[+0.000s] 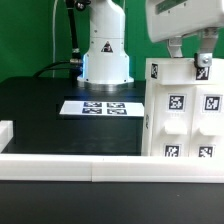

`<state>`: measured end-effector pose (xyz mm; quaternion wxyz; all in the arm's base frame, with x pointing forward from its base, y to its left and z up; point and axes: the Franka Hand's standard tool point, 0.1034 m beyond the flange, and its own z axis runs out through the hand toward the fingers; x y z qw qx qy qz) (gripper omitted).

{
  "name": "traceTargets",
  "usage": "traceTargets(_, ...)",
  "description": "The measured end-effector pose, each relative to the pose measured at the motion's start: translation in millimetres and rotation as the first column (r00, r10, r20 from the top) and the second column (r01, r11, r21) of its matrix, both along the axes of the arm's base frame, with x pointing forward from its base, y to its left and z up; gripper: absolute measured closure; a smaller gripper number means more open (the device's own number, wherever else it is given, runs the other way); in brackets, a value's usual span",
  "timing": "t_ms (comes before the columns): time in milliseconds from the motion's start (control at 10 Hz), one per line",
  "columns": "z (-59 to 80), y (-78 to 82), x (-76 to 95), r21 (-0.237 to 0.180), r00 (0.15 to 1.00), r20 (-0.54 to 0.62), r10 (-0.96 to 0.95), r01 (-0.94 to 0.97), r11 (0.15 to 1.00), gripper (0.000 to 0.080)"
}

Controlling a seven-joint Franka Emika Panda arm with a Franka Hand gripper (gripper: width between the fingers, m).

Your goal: Assemble cabinet

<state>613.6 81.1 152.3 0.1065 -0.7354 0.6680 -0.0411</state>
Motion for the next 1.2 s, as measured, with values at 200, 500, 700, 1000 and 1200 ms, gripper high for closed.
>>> traceTargets(200, 0.0, 0.6, -0.1, 0.058, 0.979, -0.028, -0.203, 0.204, 0.977, 0.0239)
traceTargets(500, 0.5, -1.6, -0.2, 0.099, 0.92, -0.068, -0.387, 0.392, 0.915, 0.0239)
traceTargets(700, -0.5, -0.7, -0.6, 0.097, 0.926, -0.066, -0.371, 0.376, 0.922, 0.0225)
traceTargets(1000, -1.6, 1.1, -1.1, 0.094, 0.934, -0.064, -0.352, 0.357, 0.929, 0.0017)
traceTargets(1200, -2.5, 2.1, -1.5, 0.093, 0.937, -0.064, -0.343, 0.348, 0.933, 0.0003)
